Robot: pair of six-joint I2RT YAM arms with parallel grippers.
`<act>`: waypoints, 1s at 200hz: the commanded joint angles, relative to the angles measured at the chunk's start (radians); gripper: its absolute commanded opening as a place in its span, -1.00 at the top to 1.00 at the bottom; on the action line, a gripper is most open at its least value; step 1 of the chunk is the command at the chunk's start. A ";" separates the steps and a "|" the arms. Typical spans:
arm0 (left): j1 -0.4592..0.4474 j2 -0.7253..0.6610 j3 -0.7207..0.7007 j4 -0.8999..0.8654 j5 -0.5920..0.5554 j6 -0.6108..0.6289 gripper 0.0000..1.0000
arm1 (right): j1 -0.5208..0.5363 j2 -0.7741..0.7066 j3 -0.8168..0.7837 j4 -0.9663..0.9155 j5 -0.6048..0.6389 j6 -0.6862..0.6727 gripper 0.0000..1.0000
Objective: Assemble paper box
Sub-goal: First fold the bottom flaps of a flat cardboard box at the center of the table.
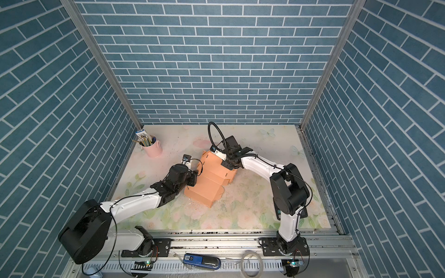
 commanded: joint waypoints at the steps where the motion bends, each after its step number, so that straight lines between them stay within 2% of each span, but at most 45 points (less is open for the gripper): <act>1: 0.001 -0.042 0.011 -0.094 -0.003 -0.072 -0.33 | 0.034 -0.041 -0.022 0.039 0.102 -0.081 1.00; 28: 0.025 -0.095 -0.004 -0.130 0.036 -0.122 -0.40 | 0.056 -0.047 -0.033 0.043 0.168 -0.130 1.00; 68: 0.126 -0.164 -0.021 -0.175 0.127 -0.198 -0.42 | 0.080 -0.049 -0.052 0.065 0.249 -0.197 1.00; 114: 0.224 -0.141 -0.003 -0.231 0.152 -0.243 -0.40 | 0.145 -0.063 -0.109 0.151 0.342 -0.262 1.00; 200: 0.245 -0.049 0.005 -0.206 0.204 -0.241 -0.39 | 0.262 -0.142 -0.208 0.258 0.459 -0.333 1.00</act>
